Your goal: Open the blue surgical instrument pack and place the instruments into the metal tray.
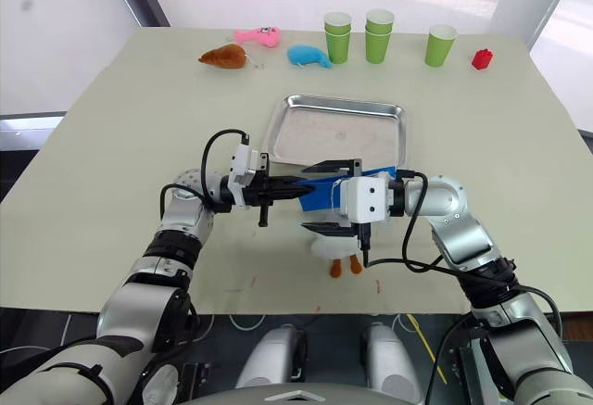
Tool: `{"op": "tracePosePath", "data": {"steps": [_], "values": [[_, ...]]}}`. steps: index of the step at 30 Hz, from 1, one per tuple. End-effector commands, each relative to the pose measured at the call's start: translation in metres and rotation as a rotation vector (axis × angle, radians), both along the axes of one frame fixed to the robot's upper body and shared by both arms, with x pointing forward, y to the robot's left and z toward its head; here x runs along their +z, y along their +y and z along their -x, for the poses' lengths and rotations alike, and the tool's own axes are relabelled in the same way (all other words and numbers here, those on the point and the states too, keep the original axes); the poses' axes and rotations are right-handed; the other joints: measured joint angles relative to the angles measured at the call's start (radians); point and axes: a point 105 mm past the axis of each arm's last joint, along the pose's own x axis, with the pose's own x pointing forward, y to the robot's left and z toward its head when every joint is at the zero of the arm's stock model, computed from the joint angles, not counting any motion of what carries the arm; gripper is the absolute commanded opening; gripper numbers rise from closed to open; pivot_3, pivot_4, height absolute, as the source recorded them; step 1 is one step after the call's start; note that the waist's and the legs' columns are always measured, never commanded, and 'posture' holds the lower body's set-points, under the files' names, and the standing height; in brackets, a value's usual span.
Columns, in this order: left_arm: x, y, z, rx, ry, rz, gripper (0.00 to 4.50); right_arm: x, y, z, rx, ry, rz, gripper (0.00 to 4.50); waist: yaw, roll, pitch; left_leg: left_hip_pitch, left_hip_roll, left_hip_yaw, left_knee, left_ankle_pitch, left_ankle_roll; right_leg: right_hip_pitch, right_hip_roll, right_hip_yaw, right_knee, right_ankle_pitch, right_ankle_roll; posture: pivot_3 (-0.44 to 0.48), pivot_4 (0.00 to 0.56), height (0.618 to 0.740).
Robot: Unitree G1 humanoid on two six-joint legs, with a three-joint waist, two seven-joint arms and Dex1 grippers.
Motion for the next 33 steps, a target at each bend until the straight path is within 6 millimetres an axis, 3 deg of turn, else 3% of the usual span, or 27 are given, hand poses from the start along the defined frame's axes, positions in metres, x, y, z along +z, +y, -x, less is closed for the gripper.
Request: {"op": "tracePosePath", "data": {"steps": [1, 7, 13, 19, 24, 25, 26, 33], "values": [[-0.003, 0.001, 0.001, -0.002, 0.005, -0.009, 0.00, 0.033, -0.021, -0.005, -0.058, 0.036, -0.130, 4.40, 0.000, 0.000, 0.000, 0.000, 0.000, 0.000, 0.000, 0.000, 0.000, 0.000, 0.000, 0.000, 0.000, 0.000, 0.000, 0.000, 0.150, 0.740], [-0.006, -0.001, 0.002, -0.009, 0.007, -0.012, 0.00, 0.036, -0.070, -0.022, -0.159, 0.224, -0.135, 4.40, 0.000, 0.000, 0.000, 0.000, 0.000, 0.000, 0.000, 0.000, 0.000, 0.000, 0.000, 0.000, 0.000, 0.000, 0.000, 0.000, 0.150, 0.740], [-0.006, -0.002, 0.002, -0.018, -0.003, -0.029, 0.00, 0.001, -0.104, -0.037, -0.210, 0.427, -0.028, 4.40, 0.001, 0.000, 0.000, 0.000, 0.000, 0.000, 0.000, 0.000, 0.000, 0.001, 0.000, 0.000, 0.000, 0.000, 0.000, 0.000, 0.150, 0.740], [-0.005, -0.001, 0.000, -0.023, -0.007, -0.036, 0.00, -0.017, -0.105, -0.045, -0.168, 0.503, 0.030, 4.40, -0.001, 0.000, 0.000, 0.001, 0.000, 0.000, 0.000, 0.000, 0.000, 0.001, 0.000, 0.000, 0.000, 0.000, 0.000, 0.000, 0.150, 0.740], [-0.005, -0.002, 0.001, -0.061, -0.013, -0.058, 0.00, -0.022, -0.091, -0.047, -0.105, 0.518, 0.021, 4.40, 0.000, 0.000, 0.000, 0.001, 0.000, 0.000, 0.000, 0.000, 0.000, 0.001, 0.000, 0.000, 0.000, 0.000, 0.000, 0.000, 0.150, 0.740], [-0.004, -0.002, 0.000, -0.060, -0.014, -0.058, 0.00, -0.024, -0.090, -0.048, -0.101, 0.514, 0.030, 3.88, 0.000, 0.000, 0.000, 0.001, 0.000, 0.000, 0.000, 0.000, 0.000, 0.001, 0.000, 0.000, 0.000, 0.000, 0.000, 0.000, 0.150, 0.740], [-0.003, -0.002, -0.001, -0.060, -0.016, -0.058, 0.00, -0.026, -0.089, -0.048, -0.100, 0.507, 0.044, 3.76, 0.000, 0.000, 0.000, 0.000, 0.000, 0.000, 0.000, 0.000, 0.000, 0.001, 0.000, 0.000, 0.000, 0.000, 0.000, 0.000, 0.150, 0.740], [-0.003, -0.002, -0.003, -0.059, -0.021, -0.065, 0.00, -0.033, -0.088, -0.050, -0.109, 0.486, 0.051, 0.69, -0.001, 0.000, 0.000, 0.001, 0.000, 0.000, 0.000, 0.000, 0.000, 0.001, 0.000, 0.000, 0.000, 0.000, 0.000, 0.000, 0.150, 0.740]]}}
